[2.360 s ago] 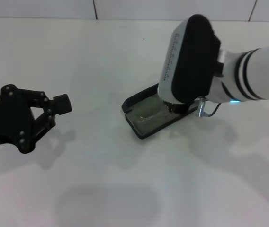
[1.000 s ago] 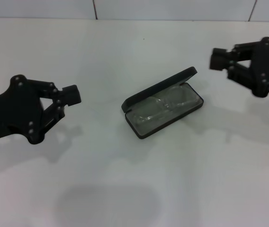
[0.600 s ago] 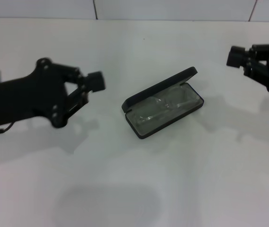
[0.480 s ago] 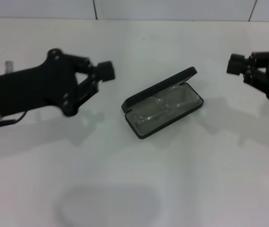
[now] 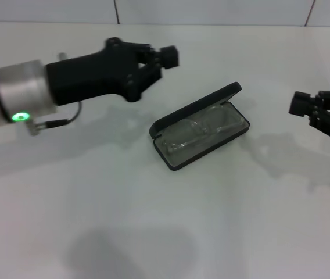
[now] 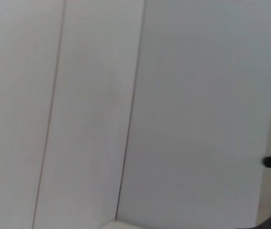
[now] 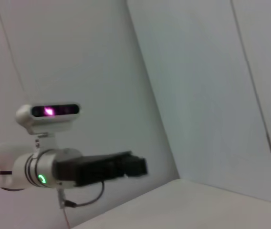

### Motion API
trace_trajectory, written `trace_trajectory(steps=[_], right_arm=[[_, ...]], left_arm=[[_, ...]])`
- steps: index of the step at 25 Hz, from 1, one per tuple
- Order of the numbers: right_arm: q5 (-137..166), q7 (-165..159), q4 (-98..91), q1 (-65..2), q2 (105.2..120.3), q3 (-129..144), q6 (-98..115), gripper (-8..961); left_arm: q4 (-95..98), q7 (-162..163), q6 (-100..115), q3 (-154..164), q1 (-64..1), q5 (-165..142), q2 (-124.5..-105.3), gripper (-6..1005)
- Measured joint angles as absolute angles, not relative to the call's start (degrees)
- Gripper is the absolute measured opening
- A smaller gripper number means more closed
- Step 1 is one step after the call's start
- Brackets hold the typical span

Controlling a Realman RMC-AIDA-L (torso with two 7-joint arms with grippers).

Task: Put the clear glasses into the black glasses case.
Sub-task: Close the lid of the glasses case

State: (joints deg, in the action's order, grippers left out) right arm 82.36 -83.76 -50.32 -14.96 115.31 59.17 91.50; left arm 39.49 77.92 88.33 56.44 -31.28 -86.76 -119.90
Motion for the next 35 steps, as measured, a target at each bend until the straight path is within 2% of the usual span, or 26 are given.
trace_trajectory(steps=[8, 35], right_arm=[[82.8, -83.3, -49.0, -14.5, 115.31, 58.6, 91.8, 97], [82.8, -82.6, -42.9, -17.7, 115.58, 59.4, 91.4, 99]], left_arm=[[43.3, 86.3, 75.2, 72.1, -33.6, -88.0, -119.68, 51], [37.5, 87.8, 53.6, 82.1, -37.6, -88.8, -120.26, 51]])
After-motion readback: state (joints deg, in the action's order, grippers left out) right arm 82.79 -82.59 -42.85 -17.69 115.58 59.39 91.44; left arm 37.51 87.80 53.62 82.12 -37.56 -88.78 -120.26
